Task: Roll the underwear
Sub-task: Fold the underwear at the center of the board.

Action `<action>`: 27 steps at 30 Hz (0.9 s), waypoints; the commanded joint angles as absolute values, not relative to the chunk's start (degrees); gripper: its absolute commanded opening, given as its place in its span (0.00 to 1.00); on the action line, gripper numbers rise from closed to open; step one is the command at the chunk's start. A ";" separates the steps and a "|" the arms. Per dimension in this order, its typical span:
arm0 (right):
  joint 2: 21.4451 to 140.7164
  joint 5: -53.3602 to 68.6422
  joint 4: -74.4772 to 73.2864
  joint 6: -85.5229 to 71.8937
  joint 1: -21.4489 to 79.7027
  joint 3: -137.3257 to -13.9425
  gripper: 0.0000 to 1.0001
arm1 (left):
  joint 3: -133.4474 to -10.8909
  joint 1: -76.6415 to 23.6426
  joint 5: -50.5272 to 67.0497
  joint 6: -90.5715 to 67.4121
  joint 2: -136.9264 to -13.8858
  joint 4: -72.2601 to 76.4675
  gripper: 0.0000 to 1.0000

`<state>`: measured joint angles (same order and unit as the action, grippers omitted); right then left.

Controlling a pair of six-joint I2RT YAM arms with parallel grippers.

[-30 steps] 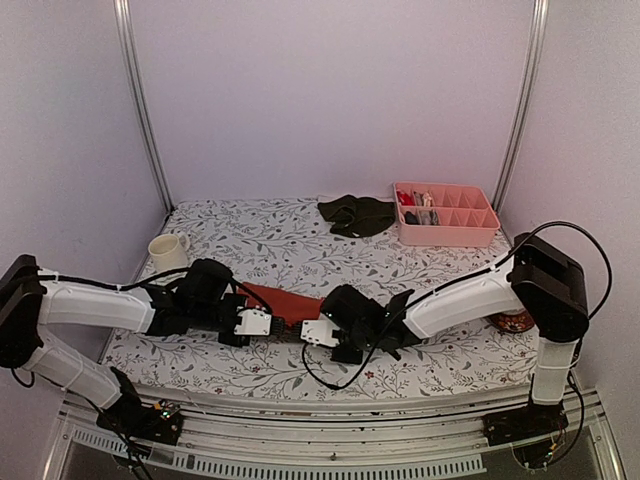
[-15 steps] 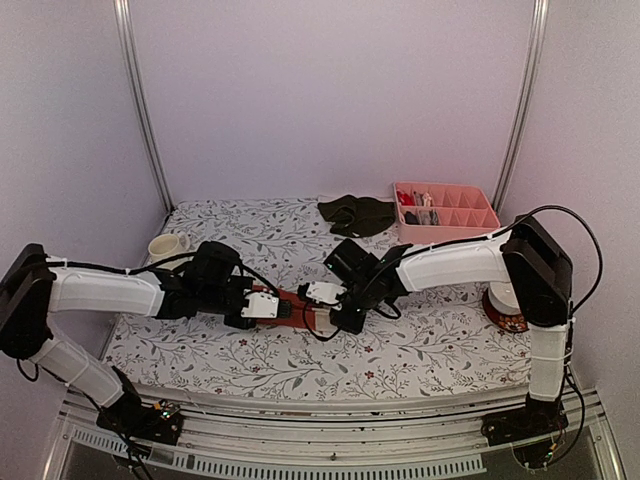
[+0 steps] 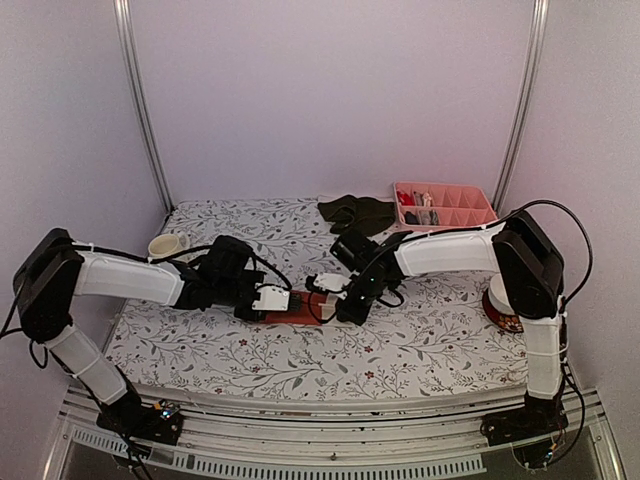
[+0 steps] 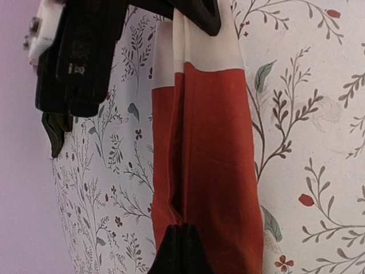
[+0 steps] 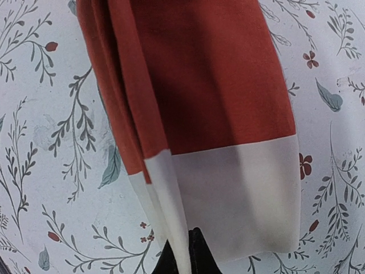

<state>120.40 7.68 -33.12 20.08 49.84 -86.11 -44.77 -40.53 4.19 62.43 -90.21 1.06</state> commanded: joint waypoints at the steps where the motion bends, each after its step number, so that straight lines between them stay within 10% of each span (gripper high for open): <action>1: 122.29 7.56 -35.73 19.16 49.09 -87.30 0.03 | -46.36 -39.55 2.33 62.80 -93.25 3.33 0.00; 14: 123.62 4.35 -33.52 16.76 47.07 -87.89 0.18 | -47.28 -39.40 -1.74 61.90 -99.06 10.15 0.00; 27: 121.80 5.64 -32.27 16.11 46.80 -87.28 0.03 | -46.93 -39.38 -3.45 61.70 -98.99 14.97 0.00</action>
<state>121.99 6.09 -32.58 16.69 47.48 -86.98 -46.06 -40.23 -2.22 62.30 -99.02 11.94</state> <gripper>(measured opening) 0.035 0.014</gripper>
